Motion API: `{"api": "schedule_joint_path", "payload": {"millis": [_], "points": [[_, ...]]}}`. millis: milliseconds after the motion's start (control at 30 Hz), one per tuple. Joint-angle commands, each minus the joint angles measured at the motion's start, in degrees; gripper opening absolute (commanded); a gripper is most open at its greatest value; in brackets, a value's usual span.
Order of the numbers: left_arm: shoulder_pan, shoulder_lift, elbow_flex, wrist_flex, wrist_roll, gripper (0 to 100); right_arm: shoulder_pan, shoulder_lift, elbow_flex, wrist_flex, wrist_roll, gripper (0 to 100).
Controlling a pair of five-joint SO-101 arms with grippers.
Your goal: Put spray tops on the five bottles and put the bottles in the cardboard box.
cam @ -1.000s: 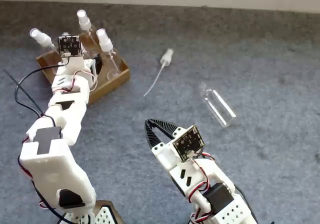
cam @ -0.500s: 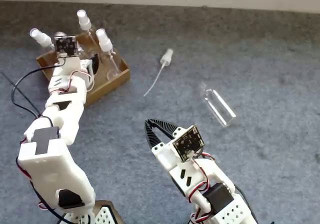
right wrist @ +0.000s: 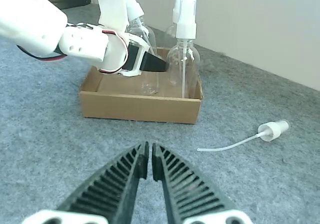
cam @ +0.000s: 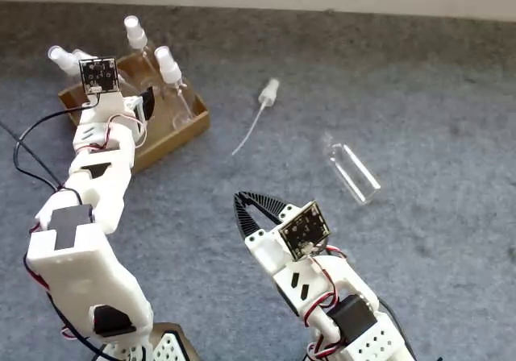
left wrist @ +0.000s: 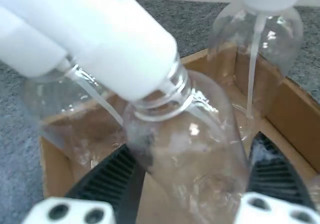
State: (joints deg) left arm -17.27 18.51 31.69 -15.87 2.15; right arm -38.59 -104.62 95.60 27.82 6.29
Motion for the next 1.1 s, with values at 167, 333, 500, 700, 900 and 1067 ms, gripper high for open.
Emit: {"api": "schedule_joint_path", "payload": {"millis": [167,333,500,700,900,1067], "points": [[1.71,-1.1,-0.13,-0.79,-0.62,25,0.66,-0.57,7.34,0.22,0.53,1.5],[3.03,-1.1,-0.04,-0.79,-4.31,25,0.66,-0.57,7.43,0.22,0.53,1.5],[3.12,-1.1,-0.04,-0.79,-4.48,25,0.66,-0.57,7.43,0.22,0.53,1.5],[3.12,-1.1,-0.48,2.64,-4.48,36,0.66,-0.57,7.43,0.22,0.53,1.5],[3.12,-1.1,-0.57,3.78,-4.57,40,0.66,-0.57,7.43,0.22,0.53,1.5],[3.12,-2.86,0.04,4.04,-4.57,40,0.66,-0.57,7.43,0.22,0.53,1.5]]}}
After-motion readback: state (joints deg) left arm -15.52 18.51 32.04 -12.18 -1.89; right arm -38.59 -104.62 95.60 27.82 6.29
